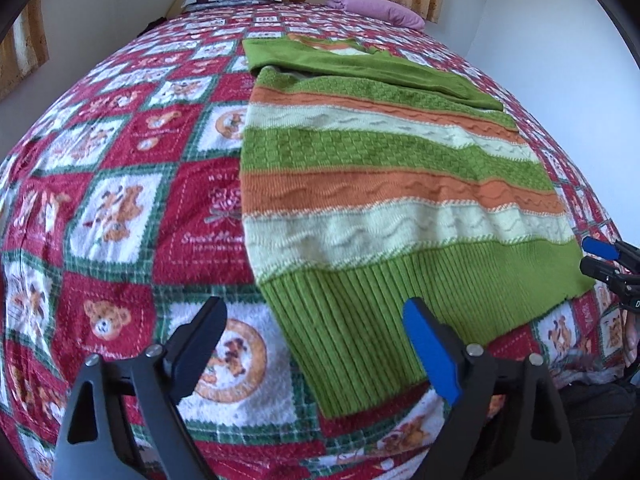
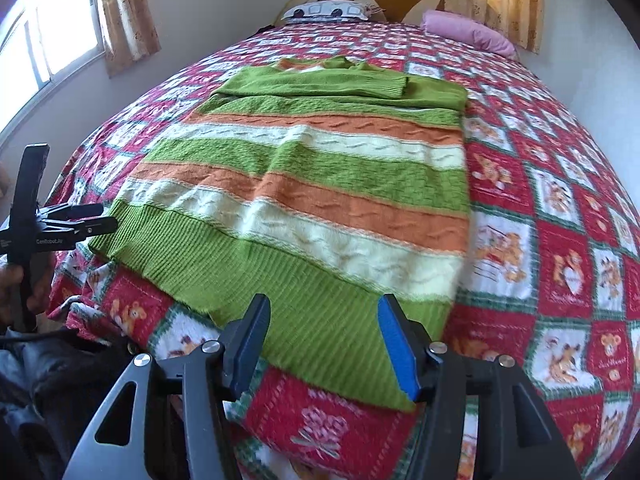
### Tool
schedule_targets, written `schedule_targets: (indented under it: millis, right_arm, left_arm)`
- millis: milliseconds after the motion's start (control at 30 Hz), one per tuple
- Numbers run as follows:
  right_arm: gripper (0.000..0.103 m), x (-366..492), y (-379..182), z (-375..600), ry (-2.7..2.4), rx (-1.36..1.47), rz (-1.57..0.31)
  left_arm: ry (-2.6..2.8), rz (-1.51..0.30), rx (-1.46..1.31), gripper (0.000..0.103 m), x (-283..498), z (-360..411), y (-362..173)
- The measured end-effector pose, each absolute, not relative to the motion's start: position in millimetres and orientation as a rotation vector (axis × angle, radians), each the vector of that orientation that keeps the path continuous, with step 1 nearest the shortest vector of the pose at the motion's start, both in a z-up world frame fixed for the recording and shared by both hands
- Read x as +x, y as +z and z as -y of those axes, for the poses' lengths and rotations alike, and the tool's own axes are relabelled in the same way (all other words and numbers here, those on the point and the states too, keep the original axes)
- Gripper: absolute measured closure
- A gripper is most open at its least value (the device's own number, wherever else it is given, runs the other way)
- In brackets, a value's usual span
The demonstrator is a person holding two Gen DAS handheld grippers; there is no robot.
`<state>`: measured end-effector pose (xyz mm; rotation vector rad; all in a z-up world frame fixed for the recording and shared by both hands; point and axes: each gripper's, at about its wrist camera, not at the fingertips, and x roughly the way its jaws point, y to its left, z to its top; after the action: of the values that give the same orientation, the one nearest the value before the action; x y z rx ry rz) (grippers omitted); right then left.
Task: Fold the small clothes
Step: 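Move both open tools down to the ribbed green hem of the sweater, then close the left tool on the hem while the right tool grasps beside it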
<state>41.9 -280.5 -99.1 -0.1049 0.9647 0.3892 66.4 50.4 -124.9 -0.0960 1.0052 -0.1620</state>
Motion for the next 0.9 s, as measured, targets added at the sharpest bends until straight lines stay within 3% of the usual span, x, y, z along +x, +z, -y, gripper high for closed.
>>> schedule_targets:
  millis: [233,367,500,633,700,767,800,867,900]
  right_arm:
    - [0.045,38.4,-105.4,315.4,0.32,-0.02,-0.984]
    - [0.045,42.2,-116.3,327.9,0.288,0.027,-1.016]
    - [0.045,45.0,-123.9,333.8,0.315,0.094,-1.034]
    - [0.045,45.3,-129.1,335.8,0.353,0.144,-1.037]
    - [0.053,46.1,-129.2,339.8,0.358,0.165,-1.037]
    - [0.086,46.0,-129.0,343.4,0.361,0.176,-1.042]
    - [0.089,46.1,-128.7,346.0,0.366,0.185,-1.041]
    - [0.098,43.9,-121.4,351.0,0.399,0.207,-1.015]
    - [0.098,41.7,-114.2,353.3,0.407,0.204,-0.988]
  left_arm:
    - [-0.219,-1.04,-0.15,0.025,63.3,-44.6,-133.8]
    - [-0.212,-1.029,-0.13,0.028,61.7,-40.4,-134.6]
    - [-0.229,-1.023,-0.135,0.047,60.5,-39.4,-132.7]
    - [-0.23,-1.008,-0.12,0.051,61.1,-36.7,-135.2]
    - [-0.233,-1.005,-0.123,0.054,62.1,-37.9,-136.6]
    - [-0.249,-1.004,-0.138,0.072,62.0,-40.3,-135.5]
    - [-0.259,-1.003,-0.145,0.089,62.0,-41.7,-134.1]
    - [-0.275,-0.994,-0.151,0.091,61.0,-44.0,-130.3]
    - [-0.285,-0.98,-0.155,0.092,59.3,-45.7,-126.8]
